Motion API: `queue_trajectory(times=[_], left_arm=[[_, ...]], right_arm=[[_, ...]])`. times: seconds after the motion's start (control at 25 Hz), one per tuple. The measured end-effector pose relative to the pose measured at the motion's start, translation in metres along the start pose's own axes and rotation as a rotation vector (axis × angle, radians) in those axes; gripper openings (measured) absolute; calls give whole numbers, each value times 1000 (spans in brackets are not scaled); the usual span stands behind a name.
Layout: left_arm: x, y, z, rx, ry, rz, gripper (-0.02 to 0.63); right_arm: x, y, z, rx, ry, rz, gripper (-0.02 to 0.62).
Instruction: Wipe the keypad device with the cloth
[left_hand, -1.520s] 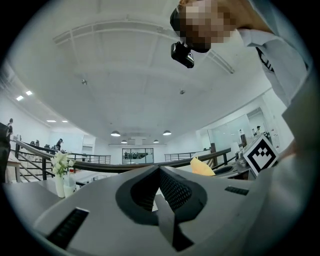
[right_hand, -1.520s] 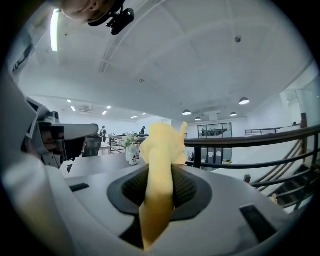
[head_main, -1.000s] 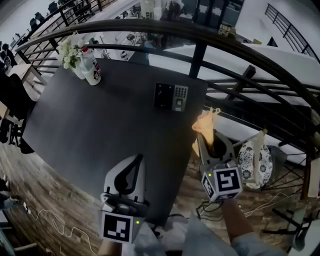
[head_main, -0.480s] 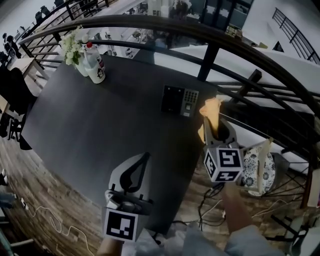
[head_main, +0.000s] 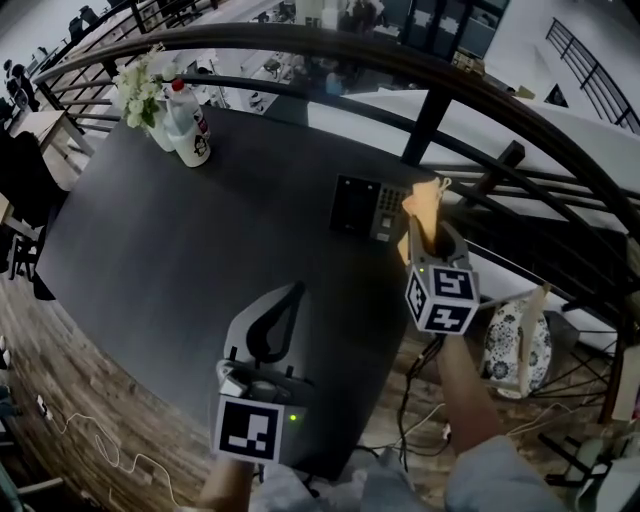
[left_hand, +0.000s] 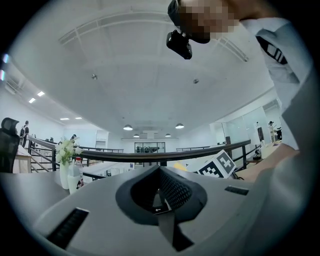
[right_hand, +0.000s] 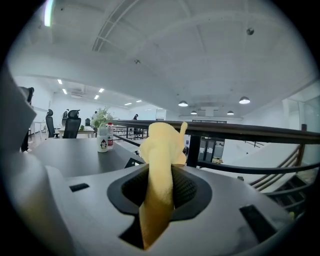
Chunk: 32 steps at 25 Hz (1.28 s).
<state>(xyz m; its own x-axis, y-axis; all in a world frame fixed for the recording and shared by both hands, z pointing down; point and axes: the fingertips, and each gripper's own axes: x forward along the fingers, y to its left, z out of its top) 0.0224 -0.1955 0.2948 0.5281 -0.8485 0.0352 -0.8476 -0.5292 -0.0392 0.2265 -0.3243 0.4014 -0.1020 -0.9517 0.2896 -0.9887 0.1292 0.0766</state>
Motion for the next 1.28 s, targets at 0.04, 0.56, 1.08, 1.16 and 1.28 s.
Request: queue_trajectory(times=[0.04,0.56,1.08,1.16,1.28], left_arm=[[3,2,-2,-1,1,3,8],[34,13,-30,-23,33,33,8],[29,21,-47,-73,58,96,8],[27,23,-48,-68,58,105,8],[24,26,-50,-72,61,120,7]], right_arm=[[6,0,-1,2,2,-4,101],[67,1,-16,-10,46,-23,102],[93,39,-22,-41,66,62,103],[97,49,-20,-50,65,84,103],[103,67,-19,-79,65,126,103]])
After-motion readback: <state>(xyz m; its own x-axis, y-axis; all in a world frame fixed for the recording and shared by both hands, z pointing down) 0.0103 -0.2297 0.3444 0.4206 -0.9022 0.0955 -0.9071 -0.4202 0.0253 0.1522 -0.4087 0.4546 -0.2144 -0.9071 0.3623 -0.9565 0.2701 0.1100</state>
